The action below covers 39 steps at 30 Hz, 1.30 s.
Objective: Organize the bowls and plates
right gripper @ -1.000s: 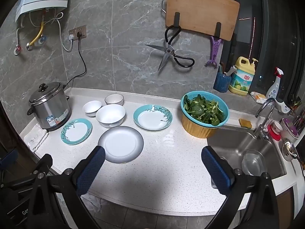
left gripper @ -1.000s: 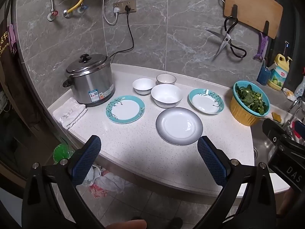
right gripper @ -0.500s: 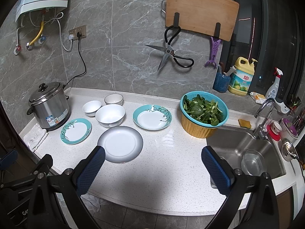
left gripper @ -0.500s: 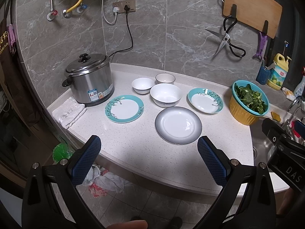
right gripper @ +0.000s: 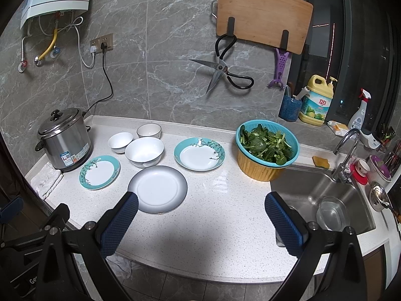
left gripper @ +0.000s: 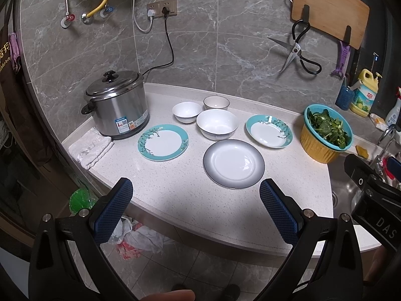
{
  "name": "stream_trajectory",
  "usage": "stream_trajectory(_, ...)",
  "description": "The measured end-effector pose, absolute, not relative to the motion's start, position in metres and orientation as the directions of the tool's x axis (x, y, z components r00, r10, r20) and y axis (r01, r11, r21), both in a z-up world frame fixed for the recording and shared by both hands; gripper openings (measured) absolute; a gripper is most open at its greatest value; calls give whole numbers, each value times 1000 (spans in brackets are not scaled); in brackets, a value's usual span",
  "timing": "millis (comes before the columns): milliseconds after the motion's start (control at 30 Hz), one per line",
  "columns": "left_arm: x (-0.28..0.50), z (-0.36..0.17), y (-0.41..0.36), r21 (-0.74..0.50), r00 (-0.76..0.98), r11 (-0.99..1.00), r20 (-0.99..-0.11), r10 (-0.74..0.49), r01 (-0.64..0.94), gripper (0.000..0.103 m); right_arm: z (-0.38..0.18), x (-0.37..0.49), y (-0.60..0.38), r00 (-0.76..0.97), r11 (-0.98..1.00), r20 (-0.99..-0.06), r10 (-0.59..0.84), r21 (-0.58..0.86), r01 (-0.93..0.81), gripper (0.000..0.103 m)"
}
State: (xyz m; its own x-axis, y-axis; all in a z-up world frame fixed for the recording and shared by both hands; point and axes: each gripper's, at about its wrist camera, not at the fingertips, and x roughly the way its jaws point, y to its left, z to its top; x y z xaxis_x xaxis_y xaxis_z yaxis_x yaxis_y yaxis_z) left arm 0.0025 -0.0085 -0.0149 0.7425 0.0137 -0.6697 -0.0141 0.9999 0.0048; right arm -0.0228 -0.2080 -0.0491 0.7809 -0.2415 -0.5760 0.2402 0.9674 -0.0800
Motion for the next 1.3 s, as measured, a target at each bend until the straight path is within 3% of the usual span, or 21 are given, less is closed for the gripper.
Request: stream_trajectory(1300,-2,-19,-15,5,741,1000,-671,13,-13,103,-50,-22,-210,781,967,-575,-242,-81,239,103)
